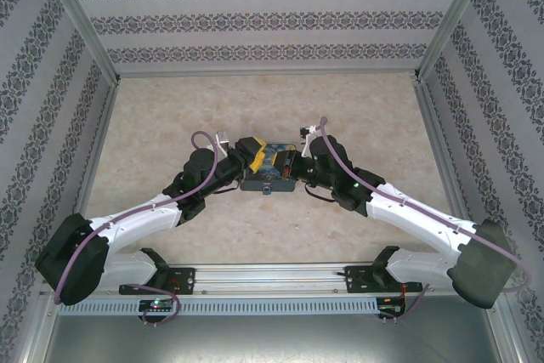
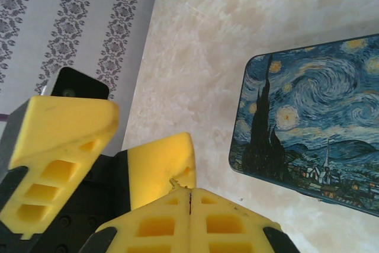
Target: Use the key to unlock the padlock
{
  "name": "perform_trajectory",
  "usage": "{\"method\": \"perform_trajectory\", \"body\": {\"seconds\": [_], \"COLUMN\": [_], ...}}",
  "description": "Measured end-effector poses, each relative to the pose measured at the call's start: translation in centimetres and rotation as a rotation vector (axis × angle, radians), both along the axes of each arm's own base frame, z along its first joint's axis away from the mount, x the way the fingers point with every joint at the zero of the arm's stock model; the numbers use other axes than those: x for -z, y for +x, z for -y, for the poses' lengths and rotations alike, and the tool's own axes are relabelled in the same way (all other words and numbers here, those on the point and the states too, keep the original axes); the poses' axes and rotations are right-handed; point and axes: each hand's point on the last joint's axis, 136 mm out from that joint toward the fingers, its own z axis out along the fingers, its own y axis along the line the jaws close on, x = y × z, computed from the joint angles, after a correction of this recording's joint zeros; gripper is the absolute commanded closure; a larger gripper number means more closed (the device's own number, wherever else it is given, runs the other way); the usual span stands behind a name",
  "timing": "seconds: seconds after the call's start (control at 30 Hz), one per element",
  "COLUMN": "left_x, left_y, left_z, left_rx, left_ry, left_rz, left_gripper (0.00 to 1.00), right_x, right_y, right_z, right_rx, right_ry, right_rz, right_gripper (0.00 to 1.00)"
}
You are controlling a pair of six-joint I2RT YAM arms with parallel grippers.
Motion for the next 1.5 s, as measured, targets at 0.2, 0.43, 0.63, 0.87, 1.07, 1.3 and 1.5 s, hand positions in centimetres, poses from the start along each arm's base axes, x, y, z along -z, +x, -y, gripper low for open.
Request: {"method": "perform_trajectory", "body": {"seconds": [0.2,0.43,0.63,0.87,1.07,1.3,1.5], "left_x": [-0.3,-0.4,-0.7,-1.0,-1.0,-1.0,-0.9], "left_y": [0.0,-0.1,-0.1,-0.2,-0.3,-0.6,-0.6], "left_z": [-0.1,-0.1,-0.2,-0.2,-0.1,0.2,0.2], "left_rx": [-0.003,-0.001,-0.002,0.000,0.003,0.014,0.014], "left_ry": [-0.003,-0.006,-0.009,-0.006,-0.003,0.000,0.007], "left_rz": [0.009,0.012,0.017,0.031,0.034,0.037,0.044], "left_gripper": [0.53,0.53,0.53,0.53,0.53,0.58,0.68], "right_x": [0.7,1.4,1.4,0.8,-0.2,-0.7,-0.8], "right_y": [-0.1,-0.2,-0.3,-0.7,-0.7,-0.6,-0.6], "right_z": [0.0,-0.3,-0.6,-0.8,-0.9,-1.0,-1.0], "right_rx": [-0.001,-0.009,-0.016,-0.023,-0.023,-0.023,-0.023], "right_ry": [-0.017,-0.030,-0.026,-0.013,0.006,0.016,0.018], "right_rz": [-0.019,-0.033,-0.039,-0.036,-0.021,-0.011,-0.009], "right_gripper": [1.00,1.00,1.00,1.00,1.00,1.00,1.00]}}
